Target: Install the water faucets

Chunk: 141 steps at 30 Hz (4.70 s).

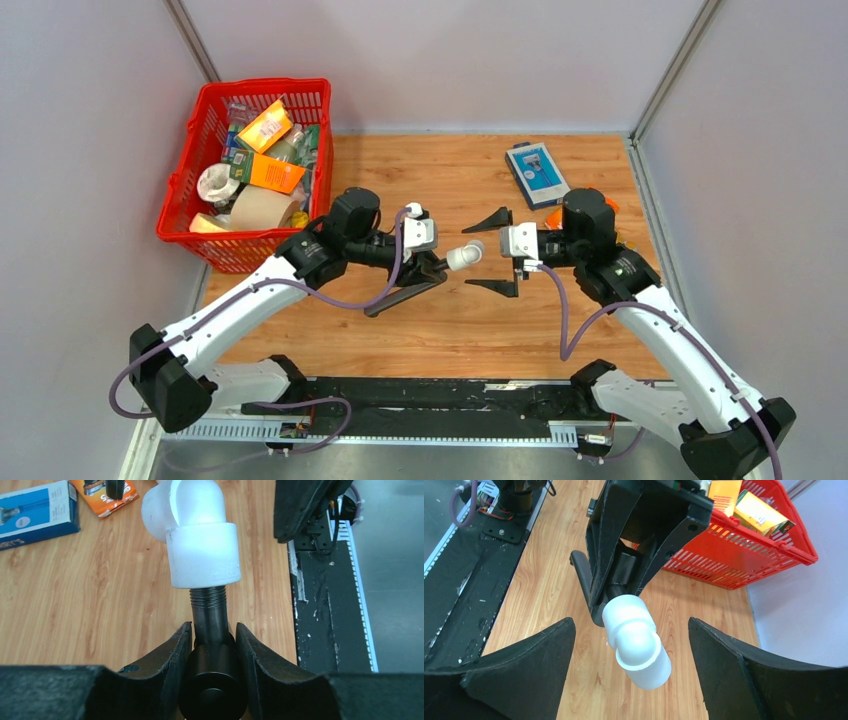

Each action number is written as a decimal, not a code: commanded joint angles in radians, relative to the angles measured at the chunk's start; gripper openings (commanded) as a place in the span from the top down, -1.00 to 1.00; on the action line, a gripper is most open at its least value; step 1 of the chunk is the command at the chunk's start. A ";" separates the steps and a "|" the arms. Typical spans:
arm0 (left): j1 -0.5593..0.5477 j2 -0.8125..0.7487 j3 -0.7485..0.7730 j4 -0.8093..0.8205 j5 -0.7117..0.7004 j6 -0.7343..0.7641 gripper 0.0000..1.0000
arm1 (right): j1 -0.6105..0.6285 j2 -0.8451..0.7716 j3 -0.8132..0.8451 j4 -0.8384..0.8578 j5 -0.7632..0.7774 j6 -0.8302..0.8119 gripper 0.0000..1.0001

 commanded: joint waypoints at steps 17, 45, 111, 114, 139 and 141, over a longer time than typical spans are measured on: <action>0.006 0.039 0.174 -0.119 0.112 0.086 1.00 | 0.065 0.127 0.129 -0.195 0.010 -0.180 -0.40; -0.554 -0.047 -0.470 1.343 -1.455 0.913 1.00 | 0.015 0.607 0.362 -0.031 0.174 1.342 0.95; -0.018 -0.079 0.073 -0.010 -0.314 0.129 1.00 | 0.065 0.279 0.225 -0.027 -0.017 0.335 1.00; -0.107 -0.157 -0.074 0.203 -0.550 0.156 1.00 | 0.065 0.334 0.283 0.006 0.175 0.635 1.00; -0.294 -0.226 -0.333 0.598 -0.883 0.260 1.00 | -0.038 0.393 0.366 0.038 0.358 1.020 -0.28; -0.214 -0.232 -0.282 0.503 -0.734 0.177 1.00 | -0.038 0.333 0.339 0.055 0.373 0.911 -0.45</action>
